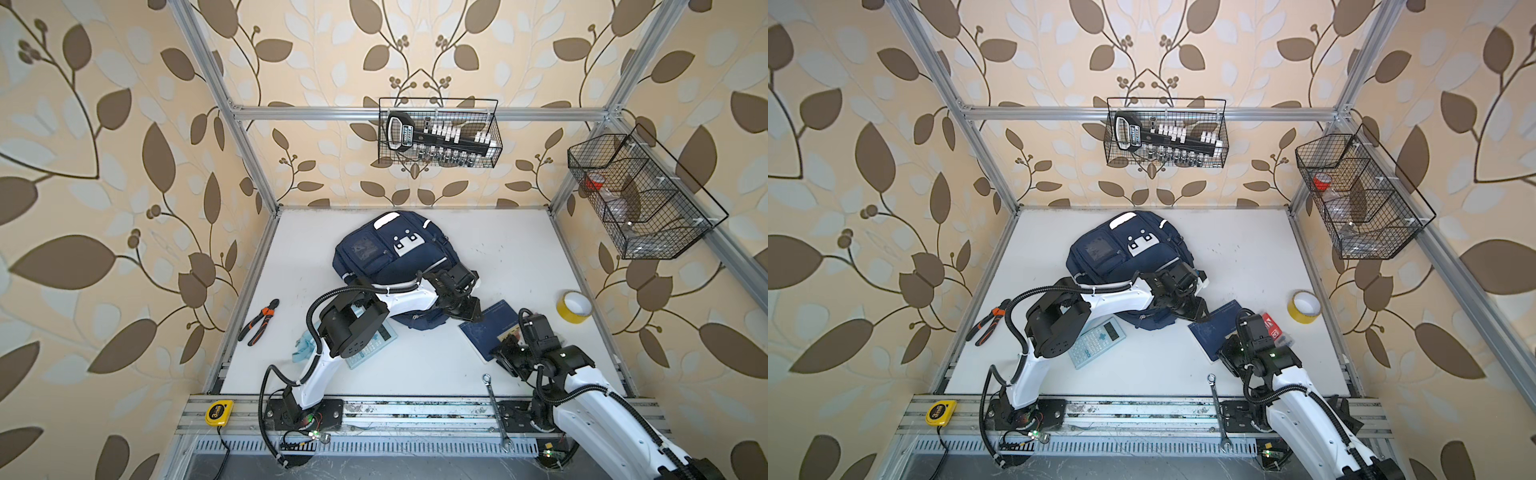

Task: Pack books, pencil case, and school supplies into a backpack
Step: Pick up the book from the middle-right of the table.

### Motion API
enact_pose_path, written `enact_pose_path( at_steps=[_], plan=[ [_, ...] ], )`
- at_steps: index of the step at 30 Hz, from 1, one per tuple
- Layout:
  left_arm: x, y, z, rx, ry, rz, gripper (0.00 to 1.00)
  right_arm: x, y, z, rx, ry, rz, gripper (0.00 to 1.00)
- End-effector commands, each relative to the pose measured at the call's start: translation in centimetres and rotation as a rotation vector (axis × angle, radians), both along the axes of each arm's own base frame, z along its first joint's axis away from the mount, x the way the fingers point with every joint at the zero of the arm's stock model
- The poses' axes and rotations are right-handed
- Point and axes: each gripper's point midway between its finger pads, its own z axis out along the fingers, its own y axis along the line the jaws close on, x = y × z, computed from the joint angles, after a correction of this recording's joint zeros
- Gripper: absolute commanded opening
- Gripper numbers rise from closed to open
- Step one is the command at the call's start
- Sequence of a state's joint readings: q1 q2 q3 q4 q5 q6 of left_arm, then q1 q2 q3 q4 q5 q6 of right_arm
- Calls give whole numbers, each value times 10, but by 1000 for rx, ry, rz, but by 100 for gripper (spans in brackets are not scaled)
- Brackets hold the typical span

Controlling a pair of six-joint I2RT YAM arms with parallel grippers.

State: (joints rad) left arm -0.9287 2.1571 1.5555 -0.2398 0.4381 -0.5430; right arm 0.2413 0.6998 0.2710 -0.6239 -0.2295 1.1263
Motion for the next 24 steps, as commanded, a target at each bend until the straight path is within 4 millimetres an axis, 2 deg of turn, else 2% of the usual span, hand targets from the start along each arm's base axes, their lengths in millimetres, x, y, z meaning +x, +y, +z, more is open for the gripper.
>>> enact_pose_path(
  at_steps=[1, 7, 12, 16, 19, 24],
  plan=[
    [-2, -1, -11, 14, 23, -7, 34, 15, 5, 8, 35, -66, -26, 27],
    [-7, 7, -30, 37, 47, -3, 32, 27, 5, 28, 45, -160, -34, 24],
    [-9, 8, -34, 43, 56, -1, 31, 32, 10, 21, 67, -183, -22, 22],
    [-10, 10, -36, 47, 59, 0, 30, 49, 8, 32, 63, -285, -35, 22],
    [-12, 11, -37, 48, 66, 2, 30, 58, 2, 37, 46, -340, -72, 26],
    [-14, 14, -40, 52, 74, 3, 28, 74, 6, 47, 104, -447, -93, 26]
  ],
)
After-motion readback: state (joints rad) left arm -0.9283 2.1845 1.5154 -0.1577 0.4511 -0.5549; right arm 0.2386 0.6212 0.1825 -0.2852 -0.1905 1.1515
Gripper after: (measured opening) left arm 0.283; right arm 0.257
